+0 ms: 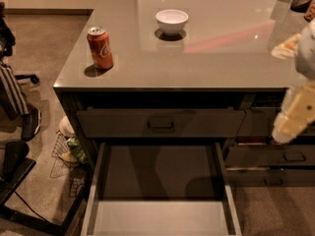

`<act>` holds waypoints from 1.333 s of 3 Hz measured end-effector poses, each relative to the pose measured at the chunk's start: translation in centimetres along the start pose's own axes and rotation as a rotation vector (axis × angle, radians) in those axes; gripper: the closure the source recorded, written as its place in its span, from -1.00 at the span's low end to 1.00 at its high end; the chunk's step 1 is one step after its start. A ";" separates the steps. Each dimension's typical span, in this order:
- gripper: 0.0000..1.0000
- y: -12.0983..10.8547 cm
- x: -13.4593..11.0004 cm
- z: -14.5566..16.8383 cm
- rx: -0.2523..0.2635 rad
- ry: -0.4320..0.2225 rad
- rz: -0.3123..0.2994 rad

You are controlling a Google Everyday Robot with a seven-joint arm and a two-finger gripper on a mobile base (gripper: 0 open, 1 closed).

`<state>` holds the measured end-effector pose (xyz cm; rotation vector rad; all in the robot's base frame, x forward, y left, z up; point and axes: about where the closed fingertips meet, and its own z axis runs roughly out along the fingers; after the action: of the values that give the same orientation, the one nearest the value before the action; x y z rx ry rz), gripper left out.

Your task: Close middle drawer

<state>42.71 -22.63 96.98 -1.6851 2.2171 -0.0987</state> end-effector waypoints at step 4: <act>-1.00 6.9 2.4 9.0 0.025 -0.168 0.004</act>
Offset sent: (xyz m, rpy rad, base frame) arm -0.0185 -0.0148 -0.0131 0.0188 -0.0415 -0.0099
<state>38.67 -21.53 86.18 -1.6135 2.0868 0.0158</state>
